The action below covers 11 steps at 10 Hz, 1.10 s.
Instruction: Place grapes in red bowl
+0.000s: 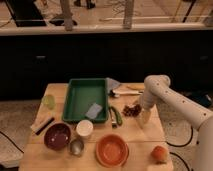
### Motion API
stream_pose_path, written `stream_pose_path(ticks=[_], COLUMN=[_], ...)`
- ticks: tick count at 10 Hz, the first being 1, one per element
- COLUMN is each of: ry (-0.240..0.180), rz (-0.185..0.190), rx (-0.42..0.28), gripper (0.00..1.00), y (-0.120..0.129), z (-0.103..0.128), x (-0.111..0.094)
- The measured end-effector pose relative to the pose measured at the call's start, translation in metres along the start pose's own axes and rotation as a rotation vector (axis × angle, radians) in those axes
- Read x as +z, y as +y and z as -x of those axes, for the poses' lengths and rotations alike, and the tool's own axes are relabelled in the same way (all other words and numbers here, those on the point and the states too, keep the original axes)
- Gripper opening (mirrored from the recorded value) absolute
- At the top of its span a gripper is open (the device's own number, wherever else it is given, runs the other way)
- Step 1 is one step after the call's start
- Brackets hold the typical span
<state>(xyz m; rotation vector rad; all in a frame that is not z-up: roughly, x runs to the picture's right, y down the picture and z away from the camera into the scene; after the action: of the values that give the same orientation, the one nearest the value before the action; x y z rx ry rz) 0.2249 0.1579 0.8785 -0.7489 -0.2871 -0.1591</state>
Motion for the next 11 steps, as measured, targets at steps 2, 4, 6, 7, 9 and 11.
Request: stream_pose_path(ticks=[2, 4, 6, 7, 9, 11], ry=[0.001, 0.002, 0.002, 0.002, 0.003, 0.003], rz=[0.001, 0.002, 0.003, 0.005, 0.006, 0.009], rx=[0.001, 0.004, 0.005, 0.005, 0.007, 0.009], gripper=[0.8, 0.8, 0.77, 0.75, 0.75, 0.75], y=[0.0002, 0.0002, 0.0002, -0.0002, -0.0003, -0.0005], z=[0.0001, -0.0005, -0.0007, -0.0004, -0.001, -0.0017], x=[-0.0006, -0.0013, -0.002, -0.0023, -0.0032, -0.0044])
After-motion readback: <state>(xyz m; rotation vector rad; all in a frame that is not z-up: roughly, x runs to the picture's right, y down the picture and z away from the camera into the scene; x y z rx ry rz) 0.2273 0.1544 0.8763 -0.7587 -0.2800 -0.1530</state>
